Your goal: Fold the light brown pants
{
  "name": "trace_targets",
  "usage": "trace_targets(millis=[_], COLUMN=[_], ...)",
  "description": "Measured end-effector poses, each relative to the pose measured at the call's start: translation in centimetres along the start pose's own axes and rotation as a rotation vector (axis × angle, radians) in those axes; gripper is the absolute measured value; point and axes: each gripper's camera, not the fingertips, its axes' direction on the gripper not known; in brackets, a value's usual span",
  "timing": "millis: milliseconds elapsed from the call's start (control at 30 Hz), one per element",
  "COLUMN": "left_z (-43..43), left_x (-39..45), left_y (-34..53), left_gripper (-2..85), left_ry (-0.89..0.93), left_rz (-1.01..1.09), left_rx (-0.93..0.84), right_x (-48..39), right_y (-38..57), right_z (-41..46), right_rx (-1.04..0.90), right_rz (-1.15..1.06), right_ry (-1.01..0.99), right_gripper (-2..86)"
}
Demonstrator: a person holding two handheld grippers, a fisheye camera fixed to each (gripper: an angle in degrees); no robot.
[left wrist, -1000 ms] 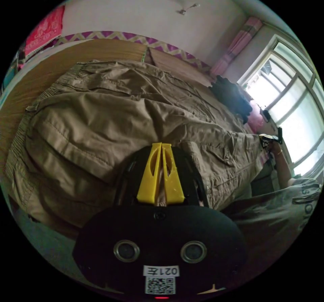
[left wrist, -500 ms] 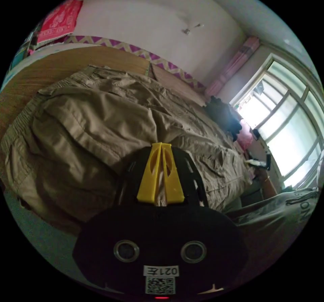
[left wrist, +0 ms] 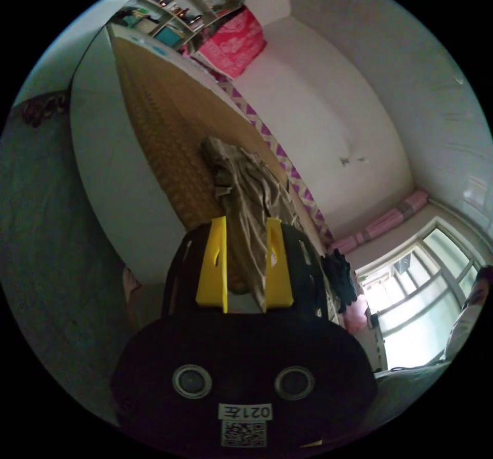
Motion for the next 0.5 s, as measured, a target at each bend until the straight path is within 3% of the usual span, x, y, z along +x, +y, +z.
trace_targets(millis=[133,267,500], left_z=[1.6,2.3,4.0], left_x=[-0.1,0.4,0.3], left_y=[-3.2,-5.2,-8.0], left_gripper=[12.2,11.1,1.5], left_ry=[-0.040,-0.062,-0.127], left_rz=[0.021,0.039,-0.071], left_rx=[-0.054,-0.082,-0.139], right_x=[4.3,5.8,9.1], right_y=[2.5,4.2,6.8], right_z=[-0.8,-0.6,0.6], right_rx=[0.016,-0.019,-0.046], right_rz=[0.223,0.280,0.399], right_ry=[-0.120,-0.171,-0.270], right_gripper=[7.6,8.3,9.9])
